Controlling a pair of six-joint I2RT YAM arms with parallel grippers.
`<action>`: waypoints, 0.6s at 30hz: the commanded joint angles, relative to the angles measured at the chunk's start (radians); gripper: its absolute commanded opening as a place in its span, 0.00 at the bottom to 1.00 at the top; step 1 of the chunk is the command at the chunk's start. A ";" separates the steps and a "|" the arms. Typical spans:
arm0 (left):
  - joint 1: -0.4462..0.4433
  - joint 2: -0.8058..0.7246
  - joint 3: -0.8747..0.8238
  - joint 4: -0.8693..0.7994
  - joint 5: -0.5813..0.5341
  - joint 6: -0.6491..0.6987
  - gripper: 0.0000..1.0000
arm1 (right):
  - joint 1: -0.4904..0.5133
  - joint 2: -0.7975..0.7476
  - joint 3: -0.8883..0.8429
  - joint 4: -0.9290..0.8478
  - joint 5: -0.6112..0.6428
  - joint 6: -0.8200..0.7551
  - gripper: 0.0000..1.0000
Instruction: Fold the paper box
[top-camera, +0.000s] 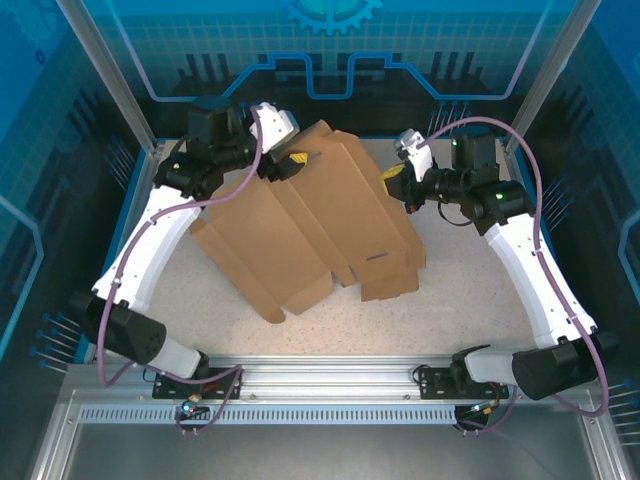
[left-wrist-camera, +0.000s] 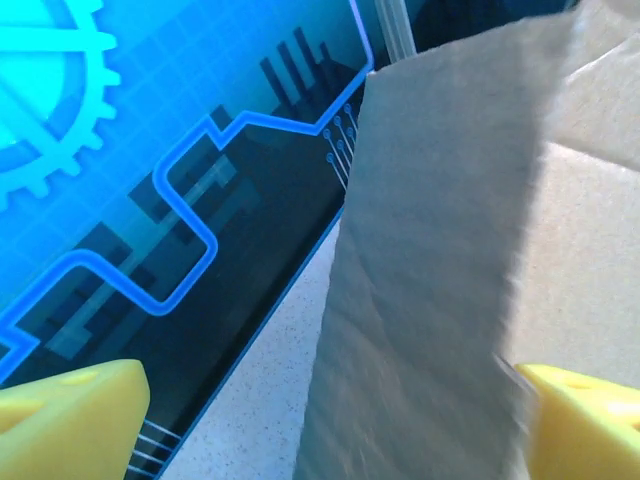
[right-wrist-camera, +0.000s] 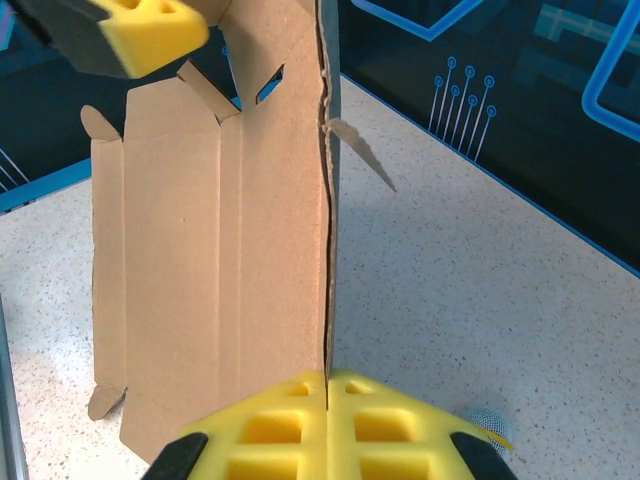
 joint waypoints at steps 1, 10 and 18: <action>-0.009 0.025 0.069 -0.075 0.104 0.027 0.77 | 0.001 -0.006 0.023 -0.004 -0.024 -0.044 0.00; -0.001 0.108 0.202 -0.216 0.220 0.025 0.40 | 0.005 -0.024 0.002 0.041 -0.023 -0.112 0.00; 0.017 0.137 0.263 -0.283 0.296 0.015 0.07 | 0.005 -0.023 -0.029 0.092 0.029 -0.125 0.00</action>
